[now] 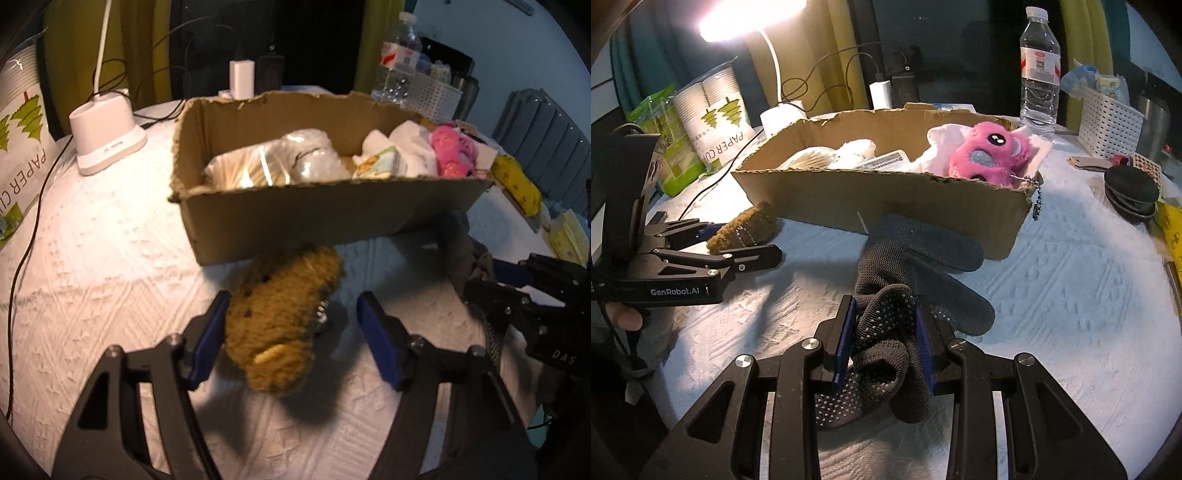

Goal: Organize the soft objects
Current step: 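Grasp the brown fuzzy plush with the left tool while the right tool grasps the grey glove, then carry the plush and glove into the box and open both tools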

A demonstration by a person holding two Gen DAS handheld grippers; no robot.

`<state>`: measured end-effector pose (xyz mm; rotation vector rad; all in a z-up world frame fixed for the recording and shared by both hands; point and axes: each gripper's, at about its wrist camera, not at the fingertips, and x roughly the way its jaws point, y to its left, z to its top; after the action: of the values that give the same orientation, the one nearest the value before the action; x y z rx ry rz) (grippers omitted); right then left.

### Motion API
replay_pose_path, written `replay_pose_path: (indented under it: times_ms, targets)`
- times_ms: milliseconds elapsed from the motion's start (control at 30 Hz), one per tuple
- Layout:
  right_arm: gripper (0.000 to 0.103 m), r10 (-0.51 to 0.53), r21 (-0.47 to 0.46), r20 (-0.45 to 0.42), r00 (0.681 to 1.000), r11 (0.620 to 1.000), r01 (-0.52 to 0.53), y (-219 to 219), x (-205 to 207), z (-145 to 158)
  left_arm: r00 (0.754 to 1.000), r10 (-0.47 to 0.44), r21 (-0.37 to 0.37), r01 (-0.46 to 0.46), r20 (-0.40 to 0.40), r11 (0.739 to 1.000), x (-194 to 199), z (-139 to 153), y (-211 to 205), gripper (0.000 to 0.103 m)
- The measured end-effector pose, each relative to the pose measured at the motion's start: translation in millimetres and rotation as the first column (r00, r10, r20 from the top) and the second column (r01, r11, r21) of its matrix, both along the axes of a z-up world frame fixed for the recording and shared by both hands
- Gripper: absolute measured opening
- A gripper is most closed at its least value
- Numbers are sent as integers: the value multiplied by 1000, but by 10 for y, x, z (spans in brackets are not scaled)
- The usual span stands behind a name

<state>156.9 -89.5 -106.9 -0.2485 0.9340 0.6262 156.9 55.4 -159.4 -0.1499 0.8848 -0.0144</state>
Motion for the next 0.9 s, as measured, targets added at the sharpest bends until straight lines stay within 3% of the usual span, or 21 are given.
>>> replay_pose_path:
  times_ms: [33,167,533,900]
  targets:
    - [33,1,0,2,1000,1000,-1,5,-4,11,1000,-7,9,7,4,1000,-11,8,-11,53]
    - [33,5,3,18,1000,1000,-5,31,-30,80,999,-49,-1,49,18,999,-55,43,-50,44]
    - [33,39,-7,63,997,999,-39,176,-175,278,993,-75,-64,81,93,995,-271,298,-46,43]
    - [33,66,-7,128,990,998,-65,299,-203,553,983,-65,-75,79,173,994,-366,628,38,43]
